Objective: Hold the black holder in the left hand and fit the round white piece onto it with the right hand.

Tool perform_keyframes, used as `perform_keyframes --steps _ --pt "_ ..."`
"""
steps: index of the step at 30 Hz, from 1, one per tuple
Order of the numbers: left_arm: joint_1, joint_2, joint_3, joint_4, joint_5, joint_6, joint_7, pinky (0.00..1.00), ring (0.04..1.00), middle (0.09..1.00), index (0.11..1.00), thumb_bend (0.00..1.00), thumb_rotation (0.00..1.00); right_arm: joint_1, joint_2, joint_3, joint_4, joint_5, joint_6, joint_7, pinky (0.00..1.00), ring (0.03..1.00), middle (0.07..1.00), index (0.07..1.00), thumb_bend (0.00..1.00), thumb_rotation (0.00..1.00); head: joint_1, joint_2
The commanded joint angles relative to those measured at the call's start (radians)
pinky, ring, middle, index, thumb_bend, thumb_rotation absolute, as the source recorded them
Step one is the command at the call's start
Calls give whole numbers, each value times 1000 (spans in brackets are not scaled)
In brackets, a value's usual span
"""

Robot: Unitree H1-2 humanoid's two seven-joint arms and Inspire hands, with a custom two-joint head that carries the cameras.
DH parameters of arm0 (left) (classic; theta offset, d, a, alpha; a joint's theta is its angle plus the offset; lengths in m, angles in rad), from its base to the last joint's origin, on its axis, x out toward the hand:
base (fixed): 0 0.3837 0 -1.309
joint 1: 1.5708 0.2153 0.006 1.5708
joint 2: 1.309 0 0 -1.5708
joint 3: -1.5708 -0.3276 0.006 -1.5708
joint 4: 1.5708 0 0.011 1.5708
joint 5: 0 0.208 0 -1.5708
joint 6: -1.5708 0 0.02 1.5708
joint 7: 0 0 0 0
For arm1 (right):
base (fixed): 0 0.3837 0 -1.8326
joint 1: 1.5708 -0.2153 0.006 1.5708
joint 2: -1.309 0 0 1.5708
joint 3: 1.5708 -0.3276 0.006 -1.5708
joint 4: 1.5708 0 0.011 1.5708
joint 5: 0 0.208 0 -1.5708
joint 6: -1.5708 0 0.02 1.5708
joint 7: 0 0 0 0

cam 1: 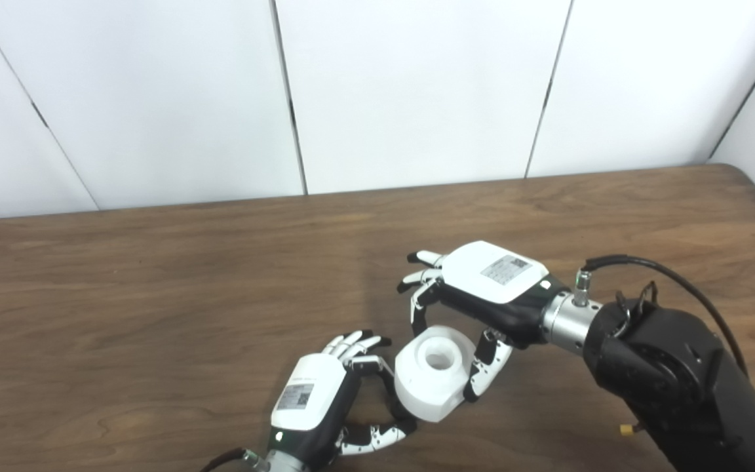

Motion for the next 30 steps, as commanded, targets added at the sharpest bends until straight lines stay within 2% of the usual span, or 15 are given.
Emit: perform_keyframes --steps 1,30 --pt "2 2 -10 6 17 19 -29 908 914 850 490 506 50 4 -4 5 8 -7 -15 7 895 980 864 484 523 135 0 1" --pt "0 8 -11 -1 17 27 -37 911 913 852 491 506 49 7 1 9 4 -3 -22 3 883 978 863 484 523 135 -8 4"
